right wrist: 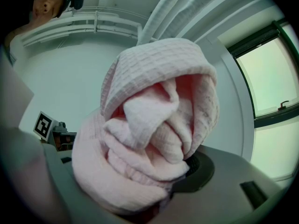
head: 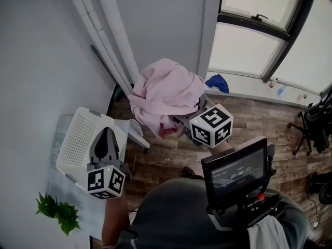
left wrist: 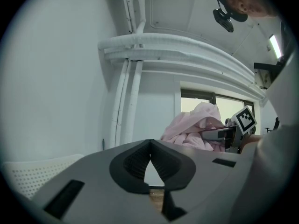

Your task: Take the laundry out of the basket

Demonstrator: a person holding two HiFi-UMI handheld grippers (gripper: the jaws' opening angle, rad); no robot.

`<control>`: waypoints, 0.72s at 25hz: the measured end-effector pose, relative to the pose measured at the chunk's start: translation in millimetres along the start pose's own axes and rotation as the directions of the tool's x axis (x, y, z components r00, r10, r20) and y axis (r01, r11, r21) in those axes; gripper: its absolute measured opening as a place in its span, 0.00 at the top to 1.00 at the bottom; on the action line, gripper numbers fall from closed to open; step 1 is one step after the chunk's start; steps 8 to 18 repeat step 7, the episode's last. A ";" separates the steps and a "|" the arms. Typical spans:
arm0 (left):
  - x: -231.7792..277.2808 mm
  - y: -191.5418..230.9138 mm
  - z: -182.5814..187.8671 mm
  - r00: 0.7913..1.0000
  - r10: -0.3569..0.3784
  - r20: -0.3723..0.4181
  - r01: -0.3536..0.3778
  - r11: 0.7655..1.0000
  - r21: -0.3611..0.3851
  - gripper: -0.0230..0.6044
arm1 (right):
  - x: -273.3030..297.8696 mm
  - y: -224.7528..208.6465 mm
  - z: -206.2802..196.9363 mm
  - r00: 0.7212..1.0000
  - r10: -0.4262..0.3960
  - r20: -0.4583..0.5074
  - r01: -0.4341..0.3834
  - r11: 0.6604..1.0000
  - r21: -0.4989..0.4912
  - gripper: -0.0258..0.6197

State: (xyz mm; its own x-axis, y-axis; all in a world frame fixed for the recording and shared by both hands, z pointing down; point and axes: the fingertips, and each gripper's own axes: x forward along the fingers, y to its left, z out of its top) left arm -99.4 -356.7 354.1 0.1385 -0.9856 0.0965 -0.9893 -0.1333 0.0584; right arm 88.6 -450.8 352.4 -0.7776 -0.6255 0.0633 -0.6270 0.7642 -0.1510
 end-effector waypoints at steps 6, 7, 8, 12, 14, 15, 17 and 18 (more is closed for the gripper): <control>-0.4 -1.0 -0.1 1.000 -0.003 -0.002 0.003 1.000 0.000 0.95 | -1.0 1.3 -0.7 1.000 0.001 -0.005 -0.001 1.000 -0.006 0.52; -0.3 -1.3 -0.1 1.000 -0.004 -0.002 0.004 1.000 -0.001 0.95 | -1.3 1.4 -0.7 1.000 0.001 -0.005 -0.001 1.000 -0.006 0.52; -0.3 -1.3 -0.1 1.000 -0.004 -0.002 0.004 1.000 -0.001 0.95 | -1.3 1.4 -0.7 1.000 0.001 -0.005 -0.001 1.000 -0.006 0.52; -0.3 -1.3 -0.1 1.000 -0.004 -0.002 0.004 1.000 -0.001 0.95 | -1.3 1.4 -0.7 1.000 0.001 -0.005 -0.001 1.000 -0.006 0.52; -0.3 -1.3 -0.1 1.000 -0.004 -0.002 0.004 1.000 -0.001 0.95 | -1.3 1.4 -0.7 1.000 0.001 -0.005 -0.001 1.000 -0.006 0.52; -0.3 -1.3 -0.1 1.000 -0.004 -0.002 0.004 1.000 -0.001 0.95 | -1.3 1.4 -0.7 1.000 0.001 -0.005 -0.001 1.000 -0.006 0.52; -0.3 -1.3 -0.1 1.000 -0.004 -0.002 0.004 1.000 -0.001 0.95 | -1.3 1.4 -0.7 1.000 0.001 -0.005 -0.001 1.000 -0.006 0.52; -0.3 -1.3 -0.1 1.000 -0.004 -0.002 0.004 1.000 -0.001 0.95 | -1.3 1.4 -0.7 1.000 0.001 -0.005 -0.001 1.000 -0.006 0.52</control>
